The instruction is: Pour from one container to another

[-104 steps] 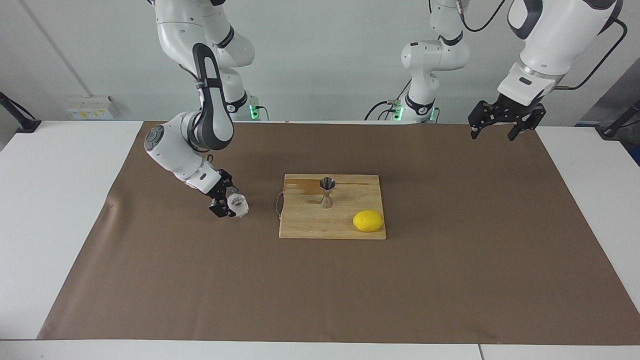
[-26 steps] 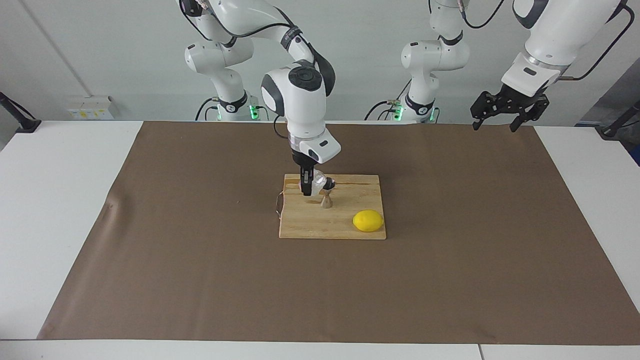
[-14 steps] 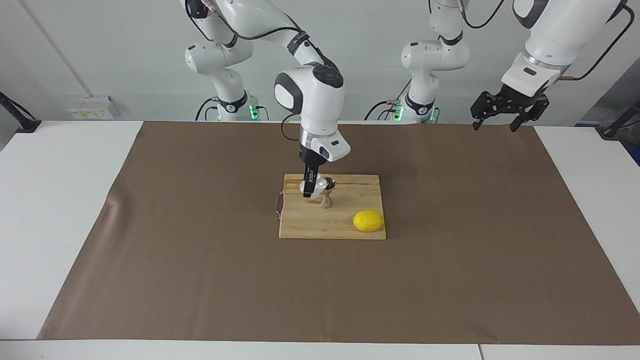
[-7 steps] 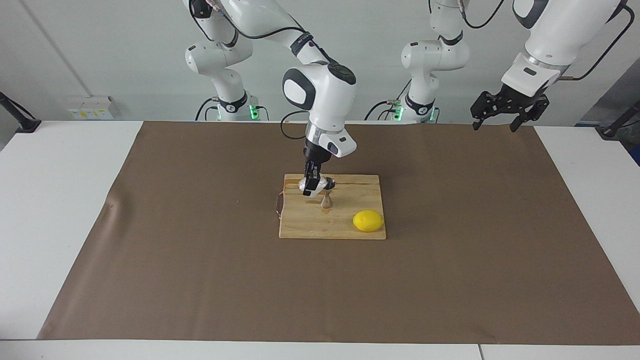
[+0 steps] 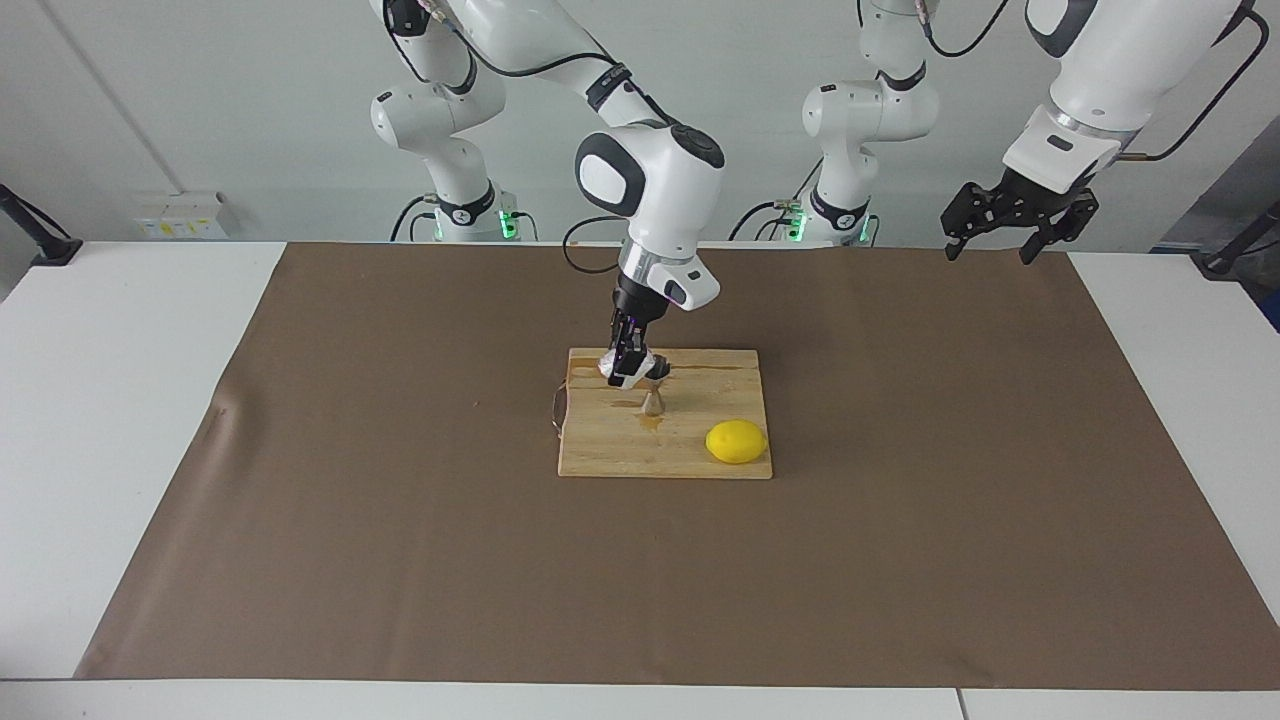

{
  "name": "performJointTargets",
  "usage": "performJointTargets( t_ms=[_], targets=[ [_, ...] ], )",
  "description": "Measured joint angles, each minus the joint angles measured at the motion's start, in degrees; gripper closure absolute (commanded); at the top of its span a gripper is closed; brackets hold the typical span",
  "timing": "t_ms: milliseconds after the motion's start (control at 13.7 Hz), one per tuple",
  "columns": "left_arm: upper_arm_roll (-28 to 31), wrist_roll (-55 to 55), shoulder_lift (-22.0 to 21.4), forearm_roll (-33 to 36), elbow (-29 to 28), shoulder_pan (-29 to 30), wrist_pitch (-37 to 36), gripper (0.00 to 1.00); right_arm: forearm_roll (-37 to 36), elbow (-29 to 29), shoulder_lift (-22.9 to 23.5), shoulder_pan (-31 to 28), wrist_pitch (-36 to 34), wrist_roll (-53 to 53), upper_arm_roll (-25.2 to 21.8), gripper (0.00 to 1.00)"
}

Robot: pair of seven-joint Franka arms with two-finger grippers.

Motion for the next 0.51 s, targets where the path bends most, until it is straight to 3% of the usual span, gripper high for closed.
performJointTargets(
  t_ms=[511],
  targets=[
    [0.00, 0.00, 0.00, 0.00, 0.00, 0.00, 0.00, 0.00, -2.61, -0.08, -0.05, 0.06, -0.03, -0.29, 0.00, 1.00]
  ],
)
